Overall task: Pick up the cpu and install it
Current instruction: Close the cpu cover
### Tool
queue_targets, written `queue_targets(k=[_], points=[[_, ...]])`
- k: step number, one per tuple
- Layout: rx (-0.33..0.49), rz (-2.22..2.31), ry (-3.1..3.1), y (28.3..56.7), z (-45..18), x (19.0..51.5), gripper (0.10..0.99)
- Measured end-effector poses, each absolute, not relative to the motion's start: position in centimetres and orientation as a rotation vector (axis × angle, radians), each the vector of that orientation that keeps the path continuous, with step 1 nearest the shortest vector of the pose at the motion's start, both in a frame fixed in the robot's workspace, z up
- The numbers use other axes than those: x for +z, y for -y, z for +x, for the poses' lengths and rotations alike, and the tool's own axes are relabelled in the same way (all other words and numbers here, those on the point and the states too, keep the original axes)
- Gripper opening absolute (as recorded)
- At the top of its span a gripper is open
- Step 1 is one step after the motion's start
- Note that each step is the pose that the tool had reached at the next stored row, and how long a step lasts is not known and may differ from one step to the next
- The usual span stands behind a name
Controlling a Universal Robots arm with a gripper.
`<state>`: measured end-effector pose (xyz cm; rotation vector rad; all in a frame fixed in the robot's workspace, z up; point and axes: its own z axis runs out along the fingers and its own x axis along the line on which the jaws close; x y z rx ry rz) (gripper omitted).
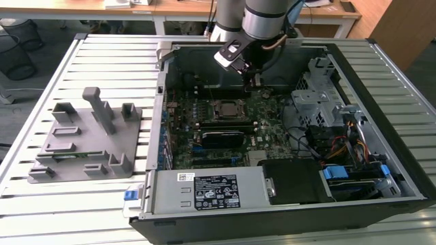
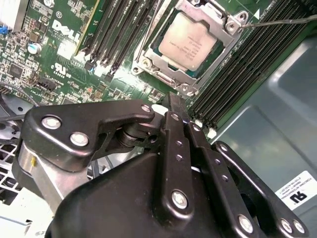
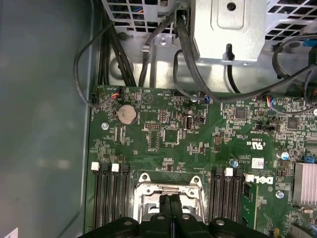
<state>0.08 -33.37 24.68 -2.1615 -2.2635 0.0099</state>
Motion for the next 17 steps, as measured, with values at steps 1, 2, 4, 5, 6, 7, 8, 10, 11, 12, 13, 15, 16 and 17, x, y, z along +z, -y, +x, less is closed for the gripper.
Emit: queue_targets(k=[1, 2, 4, 5, 6, 7, 8, 10, 11, 12, 13, 15, 16, 17], points=[[0.01, -2.161, 2.264, 33.4, 0.0, 24.7, 0.106], [0.01, -2.161, 2.264, 33.4, -0.1, 24.7, 0.106], [0.01, -2.161, 2.264, 33.4, -0.4, 24.6, 0.106], [0.009, -2.161, 2.264, 33.4, -0.5, 24.6, 0.106], [0.009, -2.161, 2.264, 33.4, -0.7, 24.6, 0.106], [0.009, -2.161, 2.264, 33.4, -0.9, 24.5, 0.106], [0.009, -2.161, 2.264, 33.4, -1.0, 24.5, 0.106], [0.009, -2.161, 2.264, 33.4, -1.4, 24.4, 0.106], [0.009, -2.161, 2.264, 33.4, -1.6, 24.4, 0.106], [0.009, -2.161, 2.264, 33.4, -1.7, 24.3, 0.106], [0.009, -2.161, 2.264, 33.4, -1.8, 24.3, 0.106], [0.007, -2.16, 2.263, 33.4, -1.9, 24.2, 0.106], [0.007, -2.16, 2.263, 33.4, -2.0, 24.2, 0.106], [0.007, -2.16, 2.263, 33.4, -2.2, 24.1, 0.106]])
